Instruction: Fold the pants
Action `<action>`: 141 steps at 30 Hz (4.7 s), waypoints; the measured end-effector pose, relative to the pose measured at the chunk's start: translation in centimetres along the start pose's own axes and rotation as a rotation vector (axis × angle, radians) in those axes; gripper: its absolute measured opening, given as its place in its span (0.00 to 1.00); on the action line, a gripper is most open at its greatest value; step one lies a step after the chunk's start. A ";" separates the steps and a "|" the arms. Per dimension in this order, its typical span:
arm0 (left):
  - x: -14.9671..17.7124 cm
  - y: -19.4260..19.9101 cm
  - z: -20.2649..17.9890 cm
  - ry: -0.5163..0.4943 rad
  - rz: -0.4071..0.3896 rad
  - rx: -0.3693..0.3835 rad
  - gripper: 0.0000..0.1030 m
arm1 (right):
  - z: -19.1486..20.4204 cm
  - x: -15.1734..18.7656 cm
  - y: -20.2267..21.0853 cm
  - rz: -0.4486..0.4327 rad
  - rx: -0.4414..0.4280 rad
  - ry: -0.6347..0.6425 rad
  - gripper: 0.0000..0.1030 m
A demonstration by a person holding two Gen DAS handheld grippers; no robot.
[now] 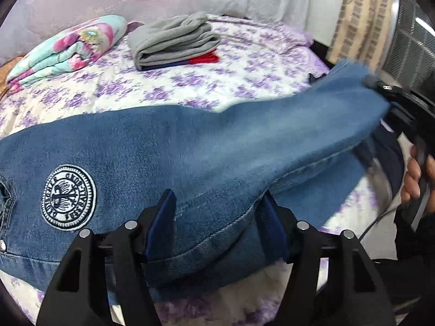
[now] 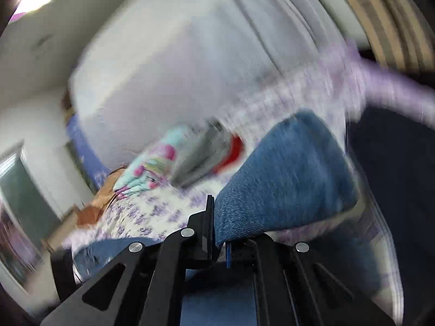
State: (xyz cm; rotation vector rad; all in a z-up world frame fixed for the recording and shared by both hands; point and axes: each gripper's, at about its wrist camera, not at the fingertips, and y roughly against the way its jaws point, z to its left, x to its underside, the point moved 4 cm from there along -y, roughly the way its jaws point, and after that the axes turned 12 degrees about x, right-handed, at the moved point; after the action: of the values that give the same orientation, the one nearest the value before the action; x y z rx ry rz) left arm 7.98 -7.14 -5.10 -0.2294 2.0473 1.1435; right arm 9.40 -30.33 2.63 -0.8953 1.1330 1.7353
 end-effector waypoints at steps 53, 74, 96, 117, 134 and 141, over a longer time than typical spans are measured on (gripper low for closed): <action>2.3 2.8 -1.8 -0.209 0.198 0.023 0.60 | -13.3 4.7 1.9 0.252 0.258 -0.299 0.38; 3.5 6.6 5.3 0.031 0.079 0.032 0.66 | 1.9 3.4 -7.5 0.472 -0.085 -0.017 0.89; 3.4 1.6 4.9 0.056 0.274 0.030 0.91 | 21.3 9.6 -18.0 1.308 -0.798 -0.003 0.97; 3.4 1.4 4.9 0.060 0.271 0.020 0.95 | 24.3 11.8 -20.1 1.384 -0.902 -0.088 0.97; 3.3 1.5 5.0 0.067 0.265 0.023 0.95 | 21.6 9.5 -20.7 1.227 -0.791 -0.025 0.97; 3.3 1.2 4.7 0.063 0.266 0.012 0.95 | 25.8 12.5 -21.4 1.404 -0.915 -0.092 0.97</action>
State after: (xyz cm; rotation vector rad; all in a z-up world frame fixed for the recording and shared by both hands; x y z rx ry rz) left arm 7.68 -2.08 -8.03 0.0148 2.1867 1.2971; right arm 21.51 1.98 -6.85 -0.3935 0.8724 3.5697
